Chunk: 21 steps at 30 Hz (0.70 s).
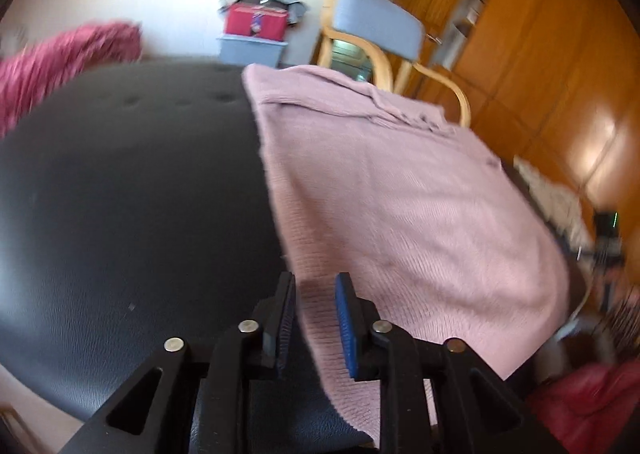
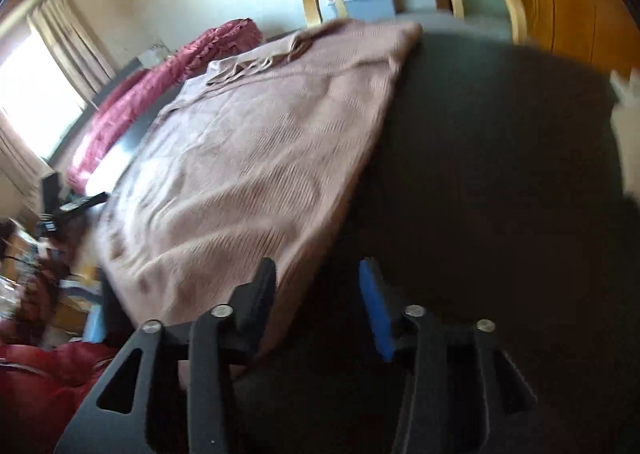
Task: Fold clothes
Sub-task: 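Grasp the pink sweater side edge with both grippers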
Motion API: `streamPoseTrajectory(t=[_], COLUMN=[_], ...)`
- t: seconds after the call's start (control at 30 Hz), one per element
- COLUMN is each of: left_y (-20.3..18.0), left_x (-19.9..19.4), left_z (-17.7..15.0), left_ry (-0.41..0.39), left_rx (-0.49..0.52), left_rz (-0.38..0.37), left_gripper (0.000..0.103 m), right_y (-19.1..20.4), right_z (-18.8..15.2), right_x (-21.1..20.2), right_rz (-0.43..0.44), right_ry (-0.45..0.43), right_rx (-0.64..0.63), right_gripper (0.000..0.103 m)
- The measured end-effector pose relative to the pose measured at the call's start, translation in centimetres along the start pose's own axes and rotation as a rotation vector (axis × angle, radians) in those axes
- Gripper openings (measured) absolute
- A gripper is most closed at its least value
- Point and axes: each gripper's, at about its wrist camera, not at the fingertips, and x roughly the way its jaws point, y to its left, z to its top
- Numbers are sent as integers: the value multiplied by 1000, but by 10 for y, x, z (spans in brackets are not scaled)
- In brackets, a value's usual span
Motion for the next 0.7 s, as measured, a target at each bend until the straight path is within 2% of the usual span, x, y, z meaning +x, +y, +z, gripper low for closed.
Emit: streamPoseTrajectory(t=[0.07,0.1,0.17,0.23,0.3,0.37,0.5,0.6,0.7], left_y=[12,15,18,18,17,11,-2,-15,-30], left_x=[8,10,8,8,8,7,2,-3,-2], left_z=[2,2,-1,-3,-5,-8,-17,-25,-30], left_ry=[49,62,51,53,55,54,55,61,58], left_rx=[-81,-111,-151,-162,-169,-139,-48,45,119], left_rz=[-47,-70,-110,-147,-182,-197,-197,-163,-127], left_gripper=[24,25,29,34,39,44,53,57,70], right_y=[0,2,8,15,22,28,30,29,31], right_z=[-6,-8,-9,-8,-7,-6,-9,-15,-16], right_x=[5,6,10,19,24,27,32,33,35], right_rz=[48,67,118,167,163,171,243,301,315], right_ry=[24,22,17,21,19,17,3,-4,-10], right_rx=[16,15,13,14,-11,-31,-21,-10,-14], right_gripper=[53,59,61,61,63,63,63,63,63])
